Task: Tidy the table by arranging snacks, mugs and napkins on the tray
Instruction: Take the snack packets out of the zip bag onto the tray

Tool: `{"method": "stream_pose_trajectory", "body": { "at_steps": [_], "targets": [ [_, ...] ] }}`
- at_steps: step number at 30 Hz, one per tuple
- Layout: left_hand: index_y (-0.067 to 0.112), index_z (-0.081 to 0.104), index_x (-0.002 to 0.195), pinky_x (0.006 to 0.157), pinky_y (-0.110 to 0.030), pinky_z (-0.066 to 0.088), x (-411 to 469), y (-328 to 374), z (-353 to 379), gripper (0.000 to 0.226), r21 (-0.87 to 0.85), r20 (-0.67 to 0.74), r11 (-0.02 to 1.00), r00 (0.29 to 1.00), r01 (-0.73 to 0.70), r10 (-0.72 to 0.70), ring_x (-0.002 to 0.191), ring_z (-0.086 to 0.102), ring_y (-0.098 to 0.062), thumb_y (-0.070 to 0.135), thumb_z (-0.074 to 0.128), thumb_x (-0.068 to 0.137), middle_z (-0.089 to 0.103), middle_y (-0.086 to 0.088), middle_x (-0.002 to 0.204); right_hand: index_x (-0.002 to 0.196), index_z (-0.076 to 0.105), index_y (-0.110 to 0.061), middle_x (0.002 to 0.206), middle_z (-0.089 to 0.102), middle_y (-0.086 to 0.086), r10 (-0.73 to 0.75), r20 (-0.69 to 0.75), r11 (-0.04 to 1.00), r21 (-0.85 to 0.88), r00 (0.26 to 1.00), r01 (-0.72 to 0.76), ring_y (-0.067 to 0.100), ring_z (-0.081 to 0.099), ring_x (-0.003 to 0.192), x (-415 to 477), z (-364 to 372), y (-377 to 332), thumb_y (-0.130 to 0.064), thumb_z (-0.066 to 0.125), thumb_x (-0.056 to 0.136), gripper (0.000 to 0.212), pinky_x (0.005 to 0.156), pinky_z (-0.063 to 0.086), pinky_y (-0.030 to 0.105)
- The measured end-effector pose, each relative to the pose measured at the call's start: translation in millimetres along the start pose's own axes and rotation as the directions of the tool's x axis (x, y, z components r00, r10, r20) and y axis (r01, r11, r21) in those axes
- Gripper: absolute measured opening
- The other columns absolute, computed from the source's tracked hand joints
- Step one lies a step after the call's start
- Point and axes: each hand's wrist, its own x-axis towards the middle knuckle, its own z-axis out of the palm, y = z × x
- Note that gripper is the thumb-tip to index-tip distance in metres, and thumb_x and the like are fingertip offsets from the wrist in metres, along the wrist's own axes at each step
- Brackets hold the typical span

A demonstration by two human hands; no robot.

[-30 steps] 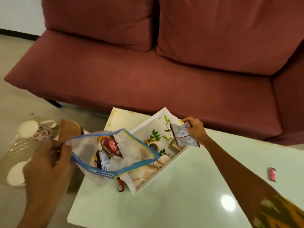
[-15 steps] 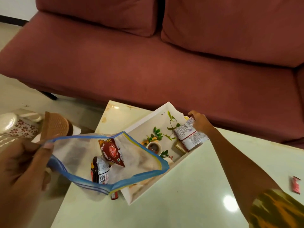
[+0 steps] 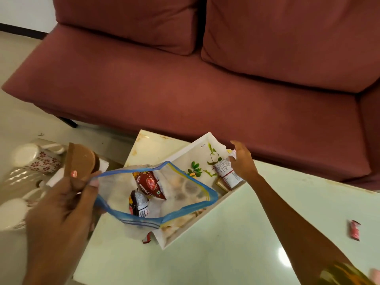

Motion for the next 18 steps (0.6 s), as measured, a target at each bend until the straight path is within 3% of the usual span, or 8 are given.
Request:
{"method": "stream_pose_trajectory", "body": {
  "at_steps": [5,7,8,10,13,15,16,18],
  "targets": [
    [0.027,0.058,0.068,0.037,-0.018,0.040,-18,40,13,0.020,0.064,-0.115,0.998,0.993,0.016,-0.008,0.042,0.055,-0.008,0.026,0.056,0.087,0.069,0.013,0.067,0.096,0.062,-0.016,0.091,0.065,-0.005,-0.218,-0.449,0.830,0.383,0.867,0.407,0.006,0.063,0.081,-95,-59,-136,-0.007,0.066,0.082,0.017,0.074,0.046,0.009],
    [0.025,0.058,0.071,0.041,-0.014,0.041,-27,58,14,0.017,0.079,-0.103,0.997,0.995,0.027,-0.019,0.042,0.054,0.001,0.023,0.056,0.088,0.066,0.001,0.054,0.083,0.064,-0.021,0.077,0.063,-0.018,-0.364,-0.421,0.717,0.442,0.831,0.538,-0.001,0.062,0.069,-145,-75,-183,-0.013,0.067,0.079,0.009,0.066,0.047,0.007],
    [0.023,0.058,0.072,0.042,-0.013,0.041,-31,67,13,0.016,0.092,-0.092,0.996,0.996,0.024,-0.015,0.042,0.054,0.004,0.023,0.056,0.088,0.062,0.002,0.048,0.080,0.065,-0.020,0.073,0.066,-0.017,-0.431,-0.326,0.696,0.473,0.841,0.540,0.000,0.062,0.068,-164,-76,-200,-0.017,0.066,0.079,0.003,0.065,0.049,0.010],
    [0.023,0.054,0.070,0.042,-0.007,0.040,-40,82,13,0.017,0.094,-0.072,0.996,0.997,0.007,0.000,0.044,0.056,0.006,0.023,0.056,0.087,0.060,0.009,0.056,0.082,0.067,-0.014,0.080,0.072,-0.004,-0.469,0.032,0.797,0.446,0.883,0.407,0.008,0.064,0.071,-186,-69,-225,-0.021,0.061,0.083,0.009,0.067,0.052,0.022],
    [0.023,0.053,0.070,0.043,-0.003,0.040,-58,97,13,0.019,0.067,-0.037,0.998,0.999,0.009,-0.007,0.047,0.056,-0.001,0.039,0.049,0.079,0.064,0.001,0.067,0.090,0.064,-0.003,0.096,0.066,0.016,-0.205,0.596,0.976,0.188,0.776,0.113,0.019,0.054,0.077,-184,-47,-226,-0.015,0.050,0.091,0.019,0.066,0.041,0.022],
    [0.013,0.062,0.085,0.045,-0.001,0.042,-67,102,13,0.040,0.065,-0.018,0.998,1.000,0.002,0.000,0.049,0.056,-0.005,0.046,0.045,0.071,0.068,-0.006,0.075,0.081,0.055,-0.008,0.087,0.058,0.014,-0.044,0.751,0.997,0.076,0.659,-0.020,0.015,0.048,0.069,-177,-36,-214,-0.016,0.046,0.094,0.018,0.055,0.040,0.016],
    [0.009,0.063,0.093,0.047,-0.001,0.043,-71,104,13,0.048,0.069,-0.008,0.998,1.000,-0.004,0.005,0.053,0.057,-0.006,0.046,0.044,0.070,0.070,-0.007,0.079,0.073,0.049,-0.011,0.083,0.056,0.013,-0.009,0.760,0.999,0.037,0.650,-0.029,0.017,0.049,0.071,-178,-30,-207,-0.018,0.044,0.095,0.024,0.055,0.040,0.016],
    [0.008,0.064,0.100,0.048,-0.003,0.045,-77,108,15,0.054,0.053,0.014,0.998,1.000,-0.014,0.014,0.057,0.058,-0.007,0.047,0.044,0.069,0.070,-0.007,0.083,0.081,0.053,-0.002,0.105,0.059,0.024,0.080,0.762,0.997,-0.073,0.642,-0.038,0.027,0.053,0.094,-182,-16,-196,-0.020,0.038,0.099,0.030,0.076,0.043,0.026]
  ]
}}
